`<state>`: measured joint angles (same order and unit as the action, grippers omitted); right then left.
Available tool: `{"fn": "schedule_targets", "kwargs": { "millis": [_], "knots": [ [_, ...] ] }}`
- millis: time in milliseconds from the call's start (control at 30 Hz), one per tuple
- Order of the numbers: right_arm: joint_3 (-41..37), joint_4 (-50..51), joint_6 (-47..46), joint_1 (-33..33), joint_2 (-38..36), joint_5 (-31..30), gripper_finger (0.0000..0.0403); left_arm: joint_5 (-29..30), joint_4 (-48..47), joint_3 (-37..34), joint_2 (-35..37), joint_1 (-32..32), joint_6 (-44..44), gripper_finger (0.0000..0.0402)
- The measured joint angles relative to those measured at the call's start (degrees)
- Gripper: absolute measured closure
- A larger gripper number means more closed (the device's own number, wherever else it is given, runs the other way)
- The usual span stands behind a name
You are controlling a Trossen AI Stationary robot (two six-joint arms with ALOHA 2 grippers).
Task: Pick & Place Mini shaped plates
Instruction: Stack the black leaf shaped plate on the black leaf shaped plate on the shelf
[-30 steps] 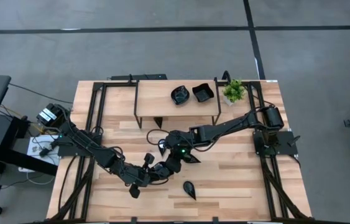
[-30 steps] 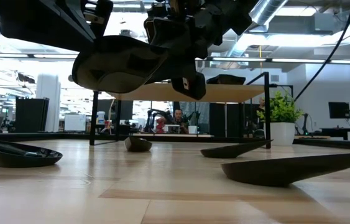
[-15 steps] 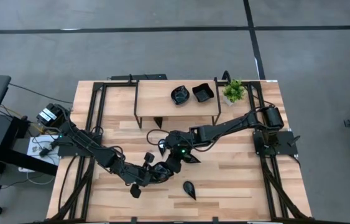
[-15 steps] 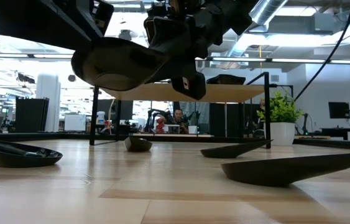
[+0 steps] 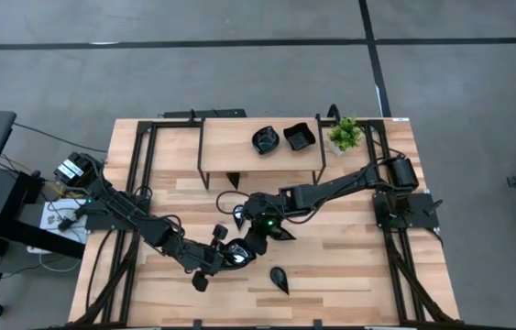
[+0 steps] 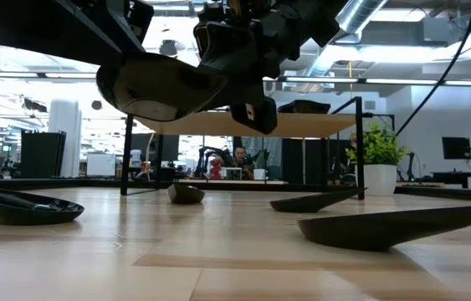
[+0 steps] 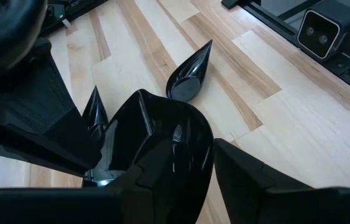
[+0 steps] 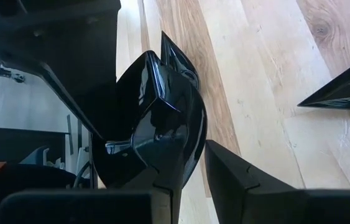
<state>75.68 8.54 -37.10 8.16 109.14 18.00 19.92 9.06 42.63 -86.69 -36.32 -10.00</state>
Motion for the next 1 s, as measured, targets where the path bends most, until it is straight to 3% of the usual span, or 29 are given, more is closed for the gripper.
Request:
{"fn": "schedule_targets", "kwargs": {
  "millis": [1000],
  "knots": [
    [0.00,0.50,0.09,-0.42,-0.33,1.78,0.0340,-0.02,0.00,0.00,0.01,-0.33,3.45,0.0265]
  ]
}}
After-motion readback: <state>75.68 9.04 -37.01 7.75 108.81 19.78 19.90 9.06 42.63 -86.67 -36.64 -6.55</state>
